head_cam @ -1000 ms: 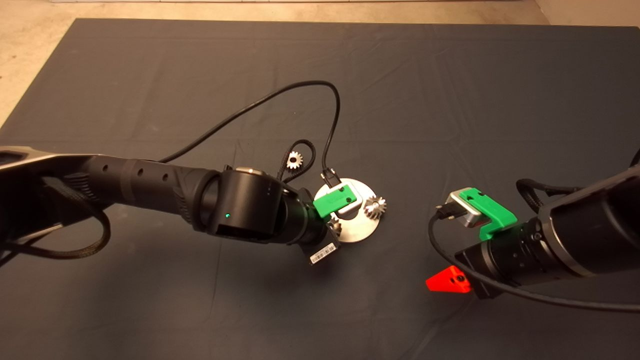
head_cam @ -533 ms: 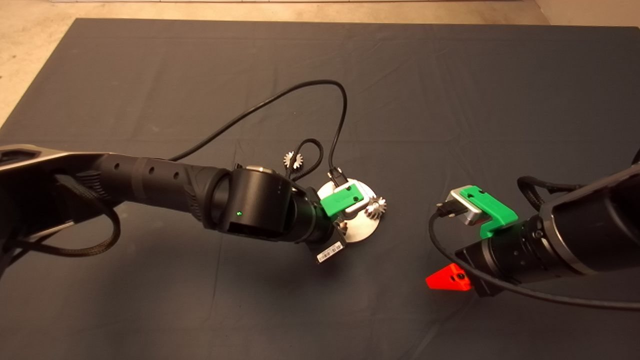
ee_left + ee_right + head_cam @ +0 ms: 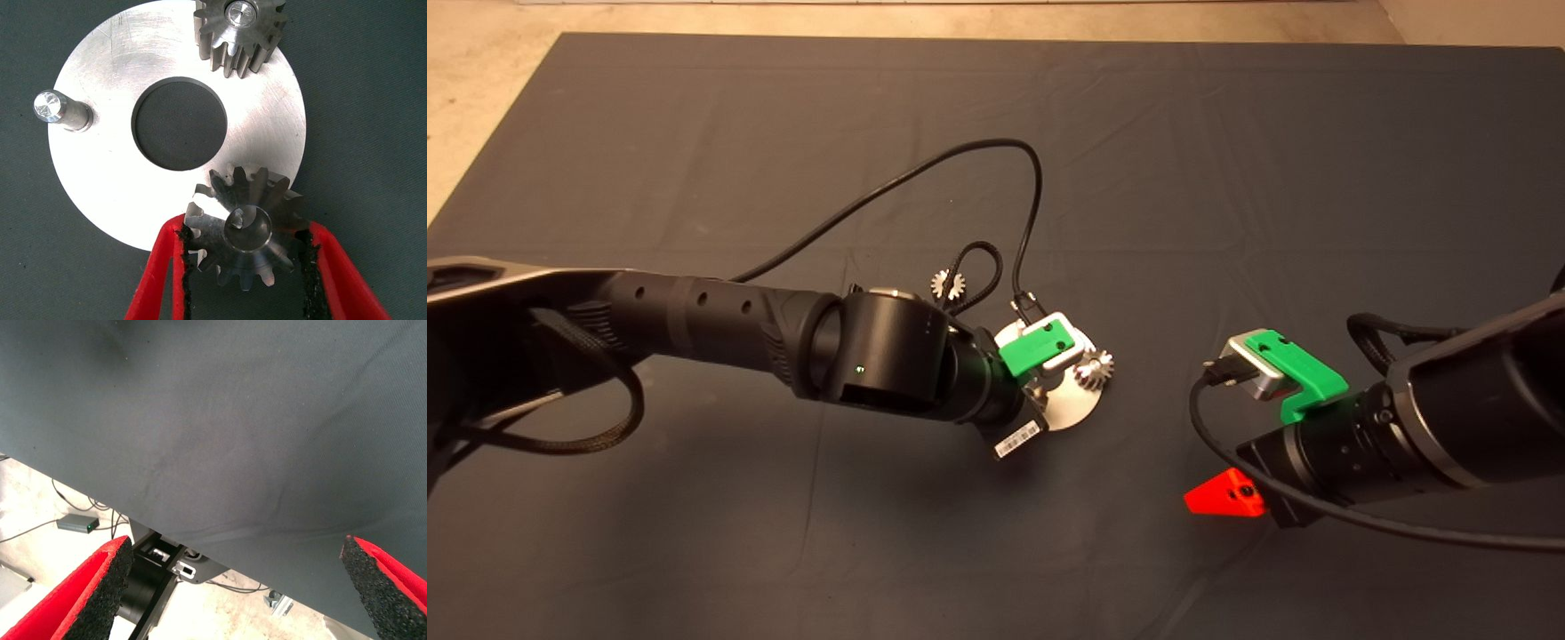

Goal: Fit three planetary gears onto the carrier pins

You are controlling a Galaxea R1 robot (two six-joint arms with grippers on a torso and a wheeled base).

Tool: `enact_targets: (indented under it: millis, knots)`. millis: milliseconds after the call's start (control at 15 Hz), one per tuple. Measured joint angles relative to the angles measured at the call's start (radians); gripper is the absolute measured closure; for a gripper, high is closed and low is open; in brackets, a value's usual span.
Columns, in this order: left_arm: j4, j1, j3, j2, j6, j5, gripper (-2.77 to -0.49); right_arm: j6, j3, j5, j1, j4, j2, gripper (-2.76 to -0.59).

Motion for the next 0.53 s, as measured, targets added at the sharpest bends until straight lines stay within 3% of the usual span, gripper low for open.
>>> enact_targets:
  millis: [533]
  knots:
    - [0.000,0.000,0.000,0.000,-0.004,0.000,-0.77,0.000,-0.001,0.000,0.009,0.000,0.000,-2.34]
